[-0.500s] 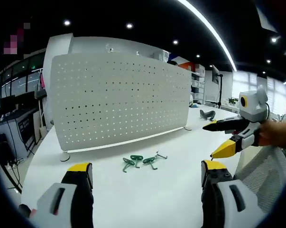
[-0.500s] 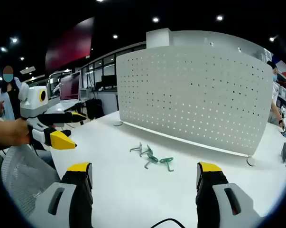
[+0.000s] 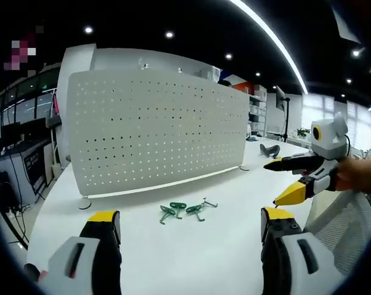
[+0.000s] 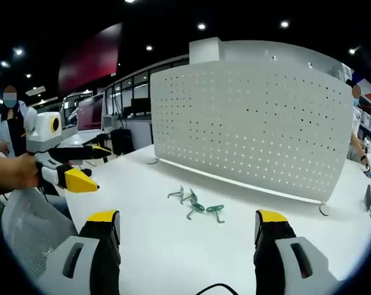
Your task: Insert the hook assembly into the mounting plate slot until the hook locks in place.
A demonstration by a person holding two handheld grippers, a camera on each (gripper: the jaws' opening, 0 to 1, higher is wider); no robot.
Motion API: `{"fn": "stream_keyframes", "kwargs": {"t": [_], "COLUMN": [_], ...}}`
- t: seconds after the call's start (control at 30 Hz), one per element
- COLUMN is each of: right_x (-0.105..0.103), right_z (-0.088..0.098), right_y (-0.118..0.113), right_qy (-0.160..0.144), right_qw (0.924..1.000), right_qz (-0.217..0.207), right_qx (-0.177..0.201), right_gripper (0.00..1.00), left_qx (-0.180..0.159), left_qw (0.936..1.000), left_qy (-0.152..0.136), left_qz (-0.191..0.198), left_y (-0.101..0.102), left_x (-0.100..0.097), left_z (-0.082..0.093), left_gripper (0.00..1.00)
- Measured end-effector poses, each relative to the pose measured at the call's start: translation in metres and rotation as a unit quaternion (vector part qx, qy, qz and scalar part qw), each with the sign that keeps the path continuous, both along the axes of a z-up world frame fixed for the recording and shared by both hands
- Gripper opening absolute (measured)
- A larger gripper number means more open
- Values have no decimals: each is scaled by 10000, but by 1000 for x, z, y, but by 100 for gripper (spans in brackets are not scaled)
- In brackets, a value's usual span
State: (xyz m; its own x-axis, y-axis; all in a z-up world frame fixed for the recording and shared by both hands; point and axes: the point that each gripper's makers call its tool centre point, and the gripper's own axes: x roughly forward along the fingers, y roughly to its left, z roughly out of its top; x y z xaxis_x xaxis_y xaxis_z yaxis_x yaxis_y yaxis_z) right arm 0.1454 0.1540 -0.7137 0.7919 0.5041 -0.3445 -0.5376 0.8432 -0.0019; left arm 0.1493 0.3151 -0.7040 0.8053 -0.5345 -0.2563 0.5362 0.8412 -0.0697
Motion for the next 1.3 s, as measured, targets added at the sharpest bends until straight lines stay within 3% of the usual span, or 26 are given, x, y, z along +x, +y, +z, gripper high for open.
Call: {"fn": "stream_keyframes", "kwargs": {"t": [1.3], "right_x": [1], "right_z": [9], "right_y": [-1], "right_qy": [-130], "right_qw": [9999], "right_qz": [-19], "right_qx": [58], "right_gripper": [92], "left_qx": [-82], "left_qw": [9999], "left_qy": [-92], "left_qz": [26], "left_y": [1], "left_x": [2], "left_z": [8], "left_gripper": [95]}}
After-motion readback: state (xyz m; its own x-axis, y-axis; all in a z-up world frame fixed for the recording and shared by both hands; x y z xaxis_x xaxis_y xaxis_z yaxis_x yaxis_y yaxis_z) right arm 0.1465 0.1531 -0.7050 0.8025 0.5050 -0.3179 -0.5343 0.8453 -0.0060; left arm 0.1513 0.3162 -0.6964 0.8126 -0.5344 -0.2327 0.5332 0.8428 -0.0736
